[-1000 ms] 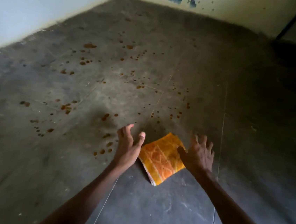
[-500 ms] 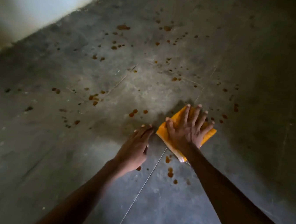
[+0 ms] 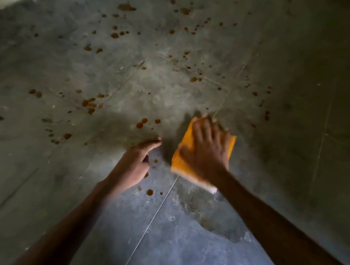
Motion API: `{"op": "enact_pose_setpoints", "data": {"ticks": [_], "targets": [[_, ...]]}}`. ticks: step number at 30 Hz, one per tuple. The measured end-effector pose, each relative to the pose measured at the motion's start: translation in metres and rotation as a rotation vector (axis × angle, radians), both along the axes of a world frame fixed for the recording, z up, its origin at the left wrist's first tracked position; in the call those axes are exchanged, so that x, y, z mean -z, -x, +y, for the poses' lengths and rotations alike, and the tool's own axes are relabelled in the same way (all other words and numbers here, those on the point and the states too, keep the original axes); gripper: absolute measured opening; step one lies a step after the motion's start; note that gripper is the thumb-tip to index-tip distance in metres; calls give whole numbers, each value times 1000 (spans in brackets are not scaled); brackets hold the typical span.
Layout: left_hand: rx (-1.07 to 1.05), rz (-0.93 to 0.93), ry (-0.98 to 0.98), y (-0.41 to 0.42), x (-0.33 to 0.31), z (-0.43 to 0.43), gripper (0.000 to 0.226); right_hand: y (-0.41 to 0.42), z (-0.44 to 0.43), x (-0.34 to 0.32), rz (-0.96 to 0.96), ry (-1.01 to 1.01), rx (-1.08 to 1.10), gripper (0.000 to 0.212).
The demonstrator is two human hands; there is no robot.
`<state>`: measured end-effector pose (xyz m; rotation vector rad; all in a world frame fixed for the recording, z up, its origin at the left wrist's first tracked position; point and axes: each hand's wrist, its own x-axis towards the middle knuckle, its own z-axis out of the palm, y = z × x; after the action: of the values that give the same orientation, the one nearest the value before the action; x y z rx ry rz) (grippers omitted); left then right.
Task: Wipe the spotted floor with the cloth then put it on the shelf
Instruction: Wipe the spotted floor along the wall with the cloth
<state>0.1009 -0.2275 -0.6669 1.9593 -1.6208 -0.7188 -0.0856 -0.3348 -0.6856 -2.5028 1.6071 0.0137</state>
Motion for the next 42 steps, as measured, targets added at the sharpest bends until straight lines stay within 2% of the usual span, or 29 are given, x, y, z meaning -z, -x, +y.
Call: {"op": "enact_pose_setpoints", "data": {"ticks": [2, 4, 5, 7, 9, 10, 11, 13, 14, 16, 19, 21, 23, 26, 28, 30, 32, 34, 37, 39, 42], "targets": [[-22, 26, -5, -3, 0, -1, 63, 42, 63, -1, 5, 4, -351, 87], [-18, -11, 13, 0, 0, 3, 60, 97, 62, -2, 42, -10, -501, 85], [3, -32, 21, 3, 1, 5, 59, 116, 40, 0, 90, 23, -463, 84], [14, -25, 10, 8, 2, 8, 57, 121, -17, -1, 112, 48, -124, 86], [-67, 50, -4, 7, -3, 11, 52, 86, -55, -5, 35, 33, 235, 90], [-135, 97, 2, 3, -8, 12, 49, 61, -60, -6, 8, 10, 306, 90], [-195, 144, 13, -2, -12, 13, 47, 37, -56, -6, -12, -18, 286, 89], [-243, 134, 56, -12, -21, 23, 42, 3, -5, -4, -13, -10, 31, 87], [-238, 75, 81, -19, -25, 29, 39, -2, 33, -2, -3, 9, -133, 86], [-199, -69, 61, -33, -27, 41, 36, 14, 103, -6, -29, 14, -328, 84], [-174, -275, -6, -49, -18, 60, 44, 68, 143, 2, -26, 33, -412, 84], [-189, -349, -3, -57, -13, 73, 50, 88, 133, 2, -9, 31, -391, 84], [-232, -352, -22, -63, -11, 89, 52, 76, 111, -1, 11, -4, -261, 83], [-338, -322, -46, -67, -9, 113, 55, 10, 48, -8, -52, 8, 21, 84], [-362, -312, -70, -68, -9, 123, 57, -53, 10, -14, -87, -53, 136, 87], [-373, -319, -63, -76, -6, 130, 58, -108, 13, -6, -80, -29, 24, 87], [-397, -341, -62, -88, -2, 135, 58, -121, 69, -2, -90, 40, -271, 84], [-386, -369, -119, -103, 0, 139, 61, -87, 140, -2, -111, 66, -546, 80], [-352, -386, -189, -109, 2, 143, 65, -29, 160, -2, -122, 16, -676, 79], [-353, -380, -166, -109, 5, 147, 64, -41, 113, 2, -97, 47, -528, 82], [-359, -355, -144, -108, 8, 148, 62, -114, 25, -4, -81, 28, -163, 83]]}}
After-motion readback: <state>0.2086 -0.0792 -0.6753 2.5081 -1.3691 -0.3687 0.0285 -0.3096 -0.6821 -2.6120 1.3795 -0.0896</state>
